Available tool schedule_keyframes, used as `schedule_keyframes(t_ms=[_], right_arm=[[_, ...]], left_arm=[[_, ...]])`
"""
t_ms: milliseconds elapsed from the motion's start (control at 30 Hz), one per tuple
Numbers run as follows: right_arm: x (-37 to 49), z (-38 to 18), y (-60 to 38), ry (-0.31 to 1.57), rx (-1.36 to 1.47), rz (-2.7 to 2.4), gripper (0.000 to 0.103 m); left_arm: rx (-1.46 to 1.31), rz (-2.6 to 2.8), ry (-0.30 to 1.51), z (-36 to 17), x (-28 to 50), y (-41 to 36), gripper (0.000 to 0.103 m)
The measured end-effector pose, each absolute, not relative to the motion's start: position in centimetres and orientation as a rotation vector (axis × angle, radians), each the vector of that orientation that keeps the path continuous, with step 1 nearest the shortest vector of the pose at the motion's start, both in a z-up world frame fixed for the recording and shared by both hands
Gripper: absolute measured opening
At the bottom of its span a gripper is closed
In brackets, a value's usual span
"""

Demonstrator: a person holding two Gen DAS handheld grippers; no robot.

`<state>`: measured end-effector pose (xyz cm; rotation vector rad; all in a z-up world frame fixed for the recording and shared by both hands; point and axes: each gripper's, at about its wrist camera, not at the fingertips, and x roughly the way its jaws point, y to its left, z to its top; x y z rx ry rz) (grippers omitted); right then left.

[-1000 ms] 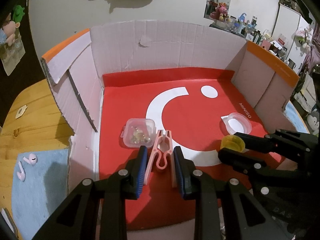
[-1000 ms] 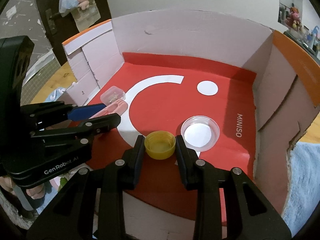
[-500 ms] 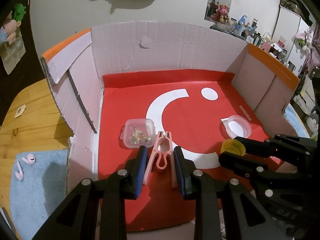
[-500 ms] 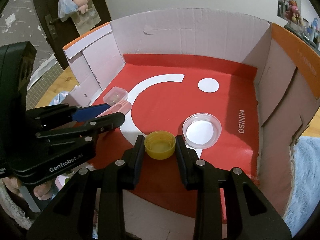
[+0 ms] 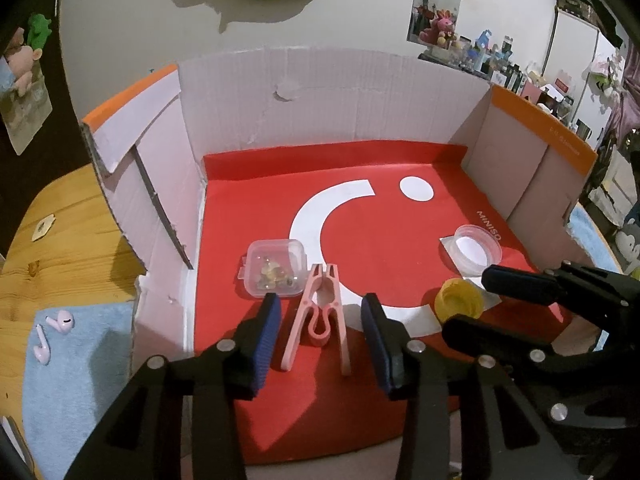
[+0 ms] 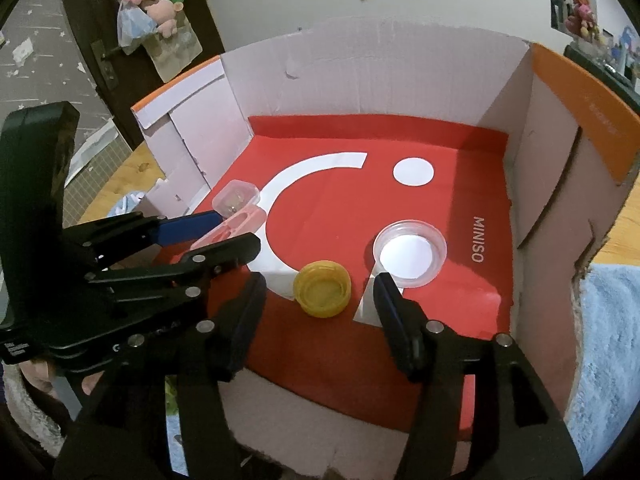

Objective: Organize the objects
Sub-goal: 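Open left tool releasing clothespin while right tool releases yellow cap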

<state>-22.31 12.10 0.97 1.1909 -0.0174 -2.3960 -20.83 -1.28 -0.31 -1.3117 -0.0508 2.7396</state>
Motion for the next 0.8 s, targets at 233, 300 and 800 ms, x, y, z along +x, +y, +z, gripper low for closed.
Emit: schedule_keyframes(t_ms=[233, 300, 800], right_arm=[[-21.7, 1.5, 12.5, -0.036, 1.169, -2.409, 0.055], [-21.3, 1.8, 12.5, -0.039, 1.159, -2.414, 0.055], [-18.8, 3.2, 13.3, -0.059, 1.090, -2.448, 0.062]], left_arm=[[-1.303, 2.749, -0.064, 0.0, -20.6, -1.4, 0.047], [-1.293, 2.751, -0.069, 0.2, -20.4, -1.4, 0.050], [-1.229, 2.802, -0.037, 1.9, -18.4, -0.7, 0.069]])
